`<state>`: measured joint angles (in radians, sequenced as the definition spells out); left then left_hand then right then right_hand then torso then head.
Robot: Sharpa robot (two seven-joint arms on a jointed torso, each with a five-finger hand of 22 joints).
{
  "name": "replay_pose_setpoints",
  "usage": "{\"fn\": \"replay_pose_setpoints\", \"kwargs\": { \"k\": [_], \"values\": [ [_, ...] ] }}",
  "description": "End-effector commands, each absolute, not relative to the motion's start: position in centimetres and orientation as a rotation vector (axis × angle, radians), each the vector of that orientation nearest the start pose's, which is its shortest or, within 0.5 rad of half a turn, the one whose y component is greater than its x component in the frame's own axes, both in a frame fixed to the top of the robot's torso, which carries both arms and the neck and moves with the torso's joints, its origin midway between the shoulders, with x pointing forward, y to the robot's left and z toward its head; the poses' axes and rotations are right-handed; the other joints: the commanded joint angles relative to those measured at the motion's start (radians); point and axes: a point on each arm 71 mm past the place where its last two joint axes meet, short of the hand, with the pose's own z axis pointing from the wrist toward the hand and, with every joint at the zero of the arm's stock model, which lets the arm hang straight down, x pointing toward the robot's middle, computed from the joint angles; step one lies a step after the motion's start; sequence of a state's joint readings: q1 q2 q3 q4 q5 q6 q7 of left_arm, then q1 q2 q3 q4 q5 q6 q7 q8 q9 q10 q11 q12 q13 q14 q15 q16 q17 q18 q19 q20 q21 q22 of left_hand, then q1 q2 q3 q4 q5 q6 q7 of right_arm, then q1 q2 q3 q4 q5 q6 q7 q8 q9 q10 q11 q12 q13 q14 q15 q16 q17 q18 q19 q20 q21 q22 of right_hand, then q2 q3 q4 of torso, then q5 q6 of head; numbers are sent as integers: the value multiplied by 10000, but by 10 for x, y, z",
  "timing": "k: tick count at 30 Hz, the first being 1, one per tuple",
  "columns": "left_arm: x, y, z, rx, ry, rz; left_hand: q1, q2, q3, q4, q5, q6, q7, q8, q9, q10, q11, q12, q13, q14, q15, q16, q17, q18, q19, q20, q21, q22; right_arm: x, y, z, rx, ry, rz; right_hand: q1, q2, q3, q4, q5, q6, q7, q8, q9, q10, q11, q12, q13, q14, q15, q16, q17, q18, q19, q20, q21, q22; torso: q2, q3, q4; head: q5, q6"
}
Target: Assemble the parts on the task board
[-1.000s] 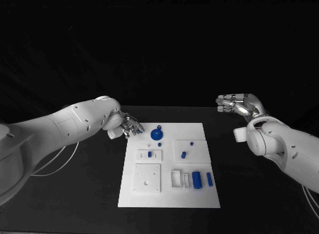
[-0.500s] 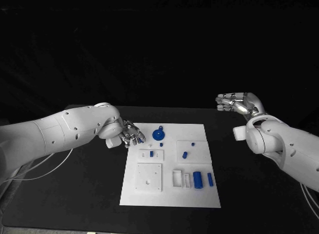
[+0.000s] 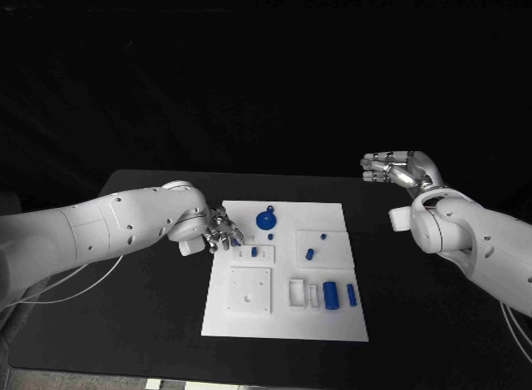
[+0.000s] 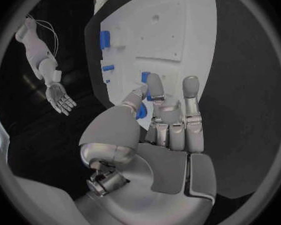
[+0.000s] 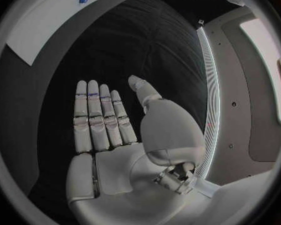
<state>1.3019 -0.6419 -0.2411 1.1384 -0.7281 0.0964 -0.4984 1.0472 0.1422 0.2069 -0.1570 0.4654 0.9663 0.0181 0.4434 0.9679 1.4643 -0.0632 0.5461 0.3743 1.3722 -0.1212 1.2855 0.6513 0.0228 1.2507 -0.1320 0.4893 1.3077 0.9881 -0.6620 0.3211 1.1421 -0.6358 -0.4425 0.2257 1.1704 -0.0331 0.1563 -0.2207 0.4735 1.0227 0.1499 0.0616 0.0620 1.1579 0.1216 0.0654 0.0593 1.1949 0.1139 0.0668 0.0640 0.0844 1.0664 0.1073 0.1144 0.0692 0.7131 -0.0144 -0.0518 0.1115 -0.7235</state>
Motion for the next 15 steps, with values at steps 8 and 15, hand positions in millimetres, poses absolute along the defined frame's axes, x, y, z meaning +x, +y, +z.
{"fn": "replay_pose_setpoints", "kwargs": {
  "k": [8, 15],
  "values": [
    [529, 230, -267, -4414, 23380, -3406, 25, 135, 322, -371, -2, 356, -295, -54, 29, 475, -70, 50, -12, 80, -11, 13, 0, 142, 36, 36, 76, 167, 552, -251, -199, 8500, 13225, 10968, -53, 52, -17, 6, 76, -72, 27, 0, -2, -75, -2, -58, -14, -117, -8, -49, -12, 72, -98, 22, -64, 2, 12, 2, -4, -68, -41],
    [528, 226, -272, -3860, 23379, -3232, 30, 144, 320, -366, -24, 352, -293, -57, 40, 472, -68, 48, -20, 78, -11, 2, -11, 142, 37, 36, 74, 165, 552, -251, -200, 8507, 13268, 10983, -58, 60, -13, 20, 65, -71, 26, 0, -2, -76, 0, -58, -14, -127, -4, -49, -12, 74, -104, 27, -68, 2, 8, -6, 5, -72, -79]
  ]
}}
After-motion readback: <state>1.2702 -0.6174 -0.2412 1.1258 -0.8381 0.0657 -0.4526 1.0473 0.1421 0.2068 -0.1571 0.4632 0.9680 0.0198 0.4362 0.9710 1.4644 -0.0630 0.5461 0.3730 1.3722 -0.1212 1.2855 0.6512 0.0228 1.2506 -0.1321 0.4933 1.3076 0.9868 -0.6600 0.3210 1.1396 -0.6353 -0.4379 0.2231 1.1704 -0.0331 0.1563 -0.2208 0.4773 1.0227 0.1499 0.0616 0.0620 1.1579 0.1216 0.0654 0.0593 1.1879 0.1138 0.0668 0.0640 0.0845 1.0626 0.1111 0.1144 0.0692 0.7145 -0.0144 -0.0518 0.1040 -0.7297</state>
